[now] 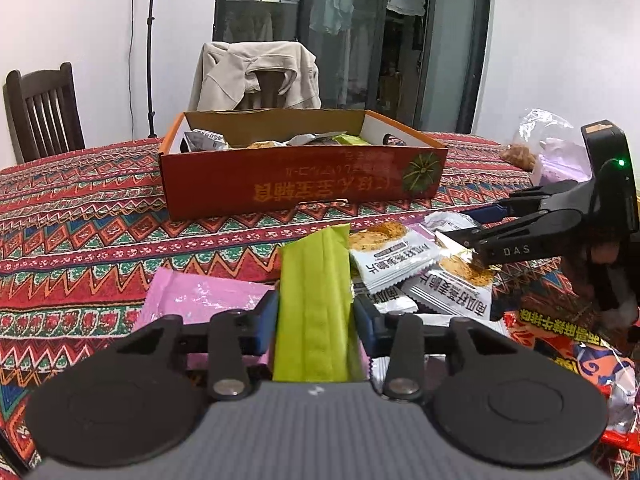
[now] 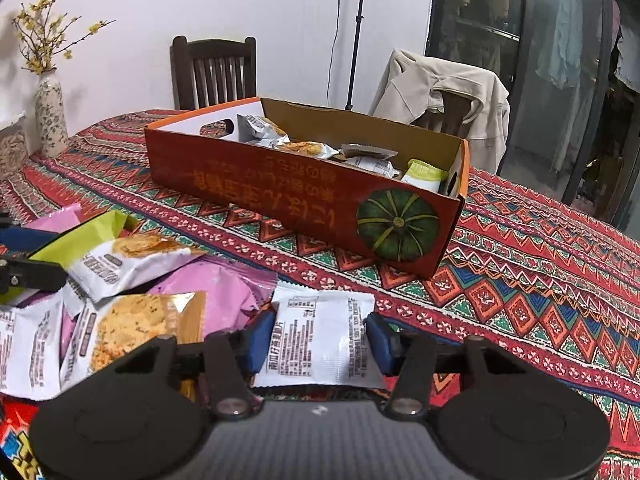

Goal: Organize snacks
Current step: 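Carry both packets into the orange box and open both tools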

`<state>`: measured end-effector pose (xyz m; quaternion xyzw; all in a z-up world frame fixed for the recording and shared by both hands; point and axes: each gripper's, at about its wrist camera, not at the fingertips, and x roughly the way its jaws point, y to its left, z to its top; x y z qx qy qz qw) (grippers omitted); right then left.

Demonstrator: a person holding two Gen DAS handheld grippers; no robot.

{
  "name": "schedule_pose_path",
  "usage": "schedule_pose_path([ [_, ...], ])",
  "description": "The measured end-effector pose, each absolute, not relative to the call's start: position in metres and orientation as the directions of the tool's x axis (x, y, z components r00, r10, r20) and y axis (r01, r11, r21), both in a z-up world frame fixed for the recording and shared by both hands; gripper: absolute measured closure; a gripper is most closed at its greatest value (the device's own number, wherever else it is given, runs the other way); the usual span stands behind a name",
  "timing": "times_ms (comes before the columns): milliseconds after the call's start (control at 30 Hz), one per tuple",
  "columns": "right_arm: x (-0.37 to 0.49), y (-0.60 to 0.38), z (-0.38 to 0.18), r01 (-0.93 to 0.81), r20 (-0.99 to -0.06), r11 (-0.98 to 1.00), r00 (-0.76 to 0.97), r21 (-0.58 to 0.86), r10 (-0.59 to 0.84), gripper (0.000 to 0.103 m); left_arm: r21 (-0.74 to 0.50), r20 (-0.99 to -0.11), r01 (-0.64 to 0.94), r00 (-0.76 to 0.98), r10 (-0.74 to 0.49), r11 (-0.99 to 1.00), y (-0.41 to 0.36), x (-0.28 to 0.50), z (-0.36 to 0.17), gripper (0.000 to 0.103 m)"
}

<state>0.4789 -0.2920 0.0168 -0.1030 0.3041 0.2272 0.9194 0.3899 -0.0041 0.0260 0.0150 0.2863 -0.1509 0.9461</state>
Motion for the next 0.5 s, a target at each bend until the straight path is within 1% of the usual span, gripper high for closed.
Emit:
schedule_pose_path([
  [200,0.473,-0.293,0.019,-0.47,-0.596,0.88,0.726,-0.068,0.342,0.054,-0.122,-0.557,0.264,0.78,-0.286,0.957,0.003,0.388,0.032,0.064],
  [300,0.464,-0.295,0.026,-0.45,-0.582,0.889,0.746,-0.084,0.323,0.055,-0.154,-0.532,0.237,0.798,-0.282,0.959,0.009,0.368,0.039,0.064],
  [500,0.391,-0.305,0.053,-0.439,-0.496,0.888,0.806,-0.137,0.322,0.055,-0.199,-0.489,0.193,0.83,-0.268,0.961,0.027,0.303,0.051,0.064],
])
